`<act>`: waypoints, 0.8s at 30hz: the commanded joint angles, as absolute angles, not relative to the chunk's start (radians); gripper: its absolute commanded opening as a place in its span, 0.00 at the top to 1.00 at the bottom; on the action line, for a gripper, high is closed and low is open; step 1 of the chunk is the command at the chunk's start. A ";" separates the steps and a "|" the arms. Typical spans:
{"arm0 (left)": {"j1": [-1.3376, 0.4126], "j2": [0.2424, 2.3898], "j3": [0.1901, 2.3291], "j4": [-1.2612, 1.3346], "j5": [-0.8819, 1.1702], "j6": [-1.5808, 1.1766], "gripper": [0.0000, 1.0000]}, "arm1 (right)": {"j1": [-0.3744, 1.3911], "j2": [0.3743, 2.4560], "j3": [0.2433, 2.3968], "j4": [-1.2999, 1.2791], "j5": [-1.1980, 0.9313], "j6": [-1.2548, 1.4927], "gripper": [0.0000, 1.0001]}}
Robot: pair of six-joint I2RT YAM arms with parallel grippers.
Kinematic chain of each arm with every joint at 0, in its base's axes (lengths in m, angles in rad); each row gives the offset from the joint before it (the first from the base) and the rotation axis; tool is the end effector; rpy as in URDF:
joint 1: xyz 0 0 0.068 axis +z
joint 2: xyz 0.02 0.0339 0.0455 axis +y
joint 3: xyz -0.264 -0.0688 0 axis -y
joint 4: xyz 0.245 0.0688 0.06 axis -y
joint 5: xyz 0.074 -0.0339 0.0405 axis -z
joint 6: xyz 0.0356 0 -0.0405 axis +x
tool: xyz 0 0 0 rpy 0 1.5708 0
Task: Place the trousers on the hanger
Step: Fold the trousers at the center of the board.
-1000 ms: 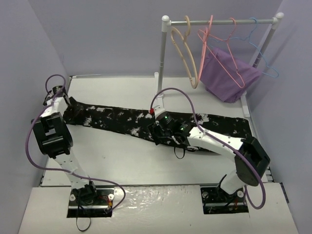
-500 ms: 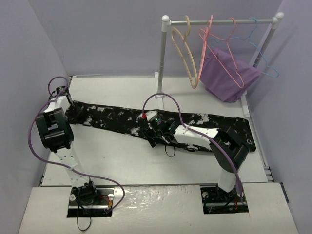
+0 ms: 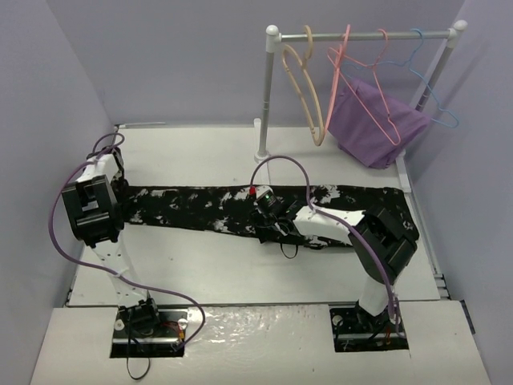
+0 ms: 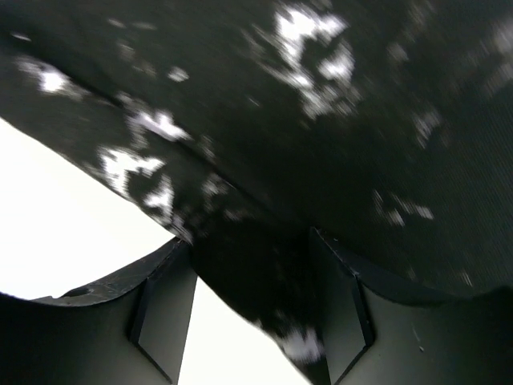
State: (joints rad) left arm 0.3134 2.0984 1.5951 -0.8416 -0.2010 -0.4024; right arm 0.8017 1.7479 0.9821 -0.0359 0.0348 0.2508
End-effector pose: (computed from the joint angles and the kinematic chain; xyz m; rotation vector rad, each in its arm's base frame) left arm 0.3982 0.1365 0.1699 -1.0451 2.6997 0.2770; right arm 0.2519 0.2585 0.1681 -0.6421 2.3346 0.4557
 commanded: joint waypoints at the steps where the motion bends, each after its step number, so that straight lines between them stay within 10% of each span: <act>1: 0.343 2.085 1.642 -0.970 -0.405 -0.328 1.00 | 0.795 1.663 0.959 -0.290 0.058 0.318 0.47; 5: 0.337 2.013 1.620 -0.923 -0.329 -0.328 0.96 | 0.817 1.588 0.967 -0.319 0.077 0.321 0.43; 12: 0.259 1.689 1.505 -0.739 -0.074 -0.332 0.60 | 0.828 1.447 1.058 -0.317 0.122 0.286 0.36; 24: -0.022 1.662 1.361 -0.570 0.188 -0.283 0.57 | 0.831 1.406 1.052 -0.265 0.111 0.259 0.35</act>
